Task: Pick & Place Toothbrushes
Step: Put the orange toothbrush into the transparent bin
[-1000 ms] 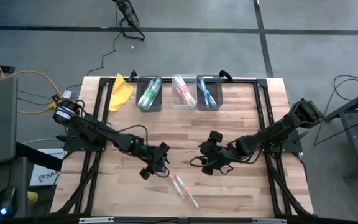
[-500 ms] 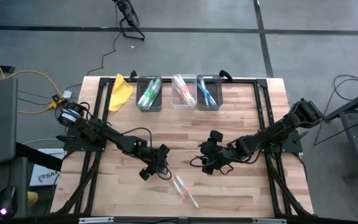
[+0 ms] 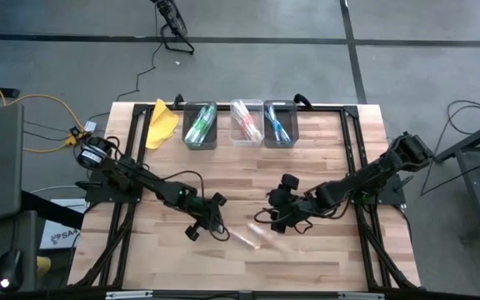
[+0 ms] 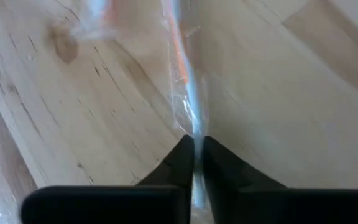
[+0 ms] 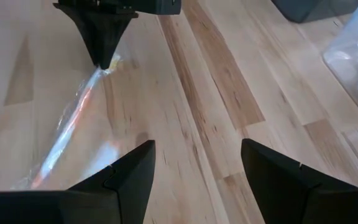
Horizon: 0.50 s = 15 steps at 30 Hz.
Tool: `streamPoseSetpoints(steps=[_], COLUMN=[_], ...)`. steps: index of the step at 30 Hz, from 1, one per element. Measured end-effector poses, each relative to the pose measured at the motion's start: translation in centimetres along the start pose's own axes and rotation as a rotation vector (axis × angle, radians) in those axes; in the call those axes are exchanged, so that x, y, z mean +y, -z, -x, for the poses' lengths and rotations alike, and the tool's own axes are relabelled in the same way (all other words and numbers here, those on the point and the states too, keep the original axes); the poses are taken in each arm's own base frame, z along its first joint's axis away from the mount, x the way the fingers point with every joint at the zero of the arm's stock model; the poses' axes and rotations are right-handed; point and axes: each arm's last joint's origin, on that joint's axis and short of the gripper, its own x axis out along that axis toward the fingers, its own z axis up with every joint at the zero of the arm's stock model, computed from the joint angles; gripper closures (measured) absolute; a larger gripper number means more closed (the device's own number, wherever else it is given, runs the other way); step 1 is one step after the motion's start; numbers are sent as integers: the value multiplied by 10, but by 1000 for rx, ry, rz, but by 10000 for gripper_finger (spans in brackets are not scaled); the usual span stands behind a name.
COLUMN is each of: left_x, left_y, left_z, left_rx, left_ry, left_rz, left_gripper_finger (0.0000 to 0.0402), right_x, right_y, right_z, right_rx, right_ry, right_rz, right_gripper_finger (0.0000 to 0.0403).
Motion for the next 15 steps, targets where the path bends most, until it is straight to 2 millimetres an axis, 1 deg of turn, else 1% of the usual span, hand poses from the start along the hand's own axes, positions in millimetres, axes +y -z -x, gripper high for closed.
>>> streamPoseSetpoints(steps=[2, 7, 11, 15], left_x=[0, 0, 0, 5], left_y=[0, 1, 2, -2], left_z=[0, 2, 13, 31], left_rx=[1, 17, 58, 81], left_ry=[2, 4, -27, -157], left_rz=[0, 0, 1, -16], left_gripper_finger=[391, 389, 397, 400], right_x=[-1, -3, -4, -7], right_y=[-1, -1, -2, -8], right_z=[-1, -2, -3, -6], right_rx=[0, 1, 0, -34], right_ry=[3, 9, 12, 6], right_rz=[-3, 8, 3, -7], right_gripper_finger=[172, 172, 172, 172])
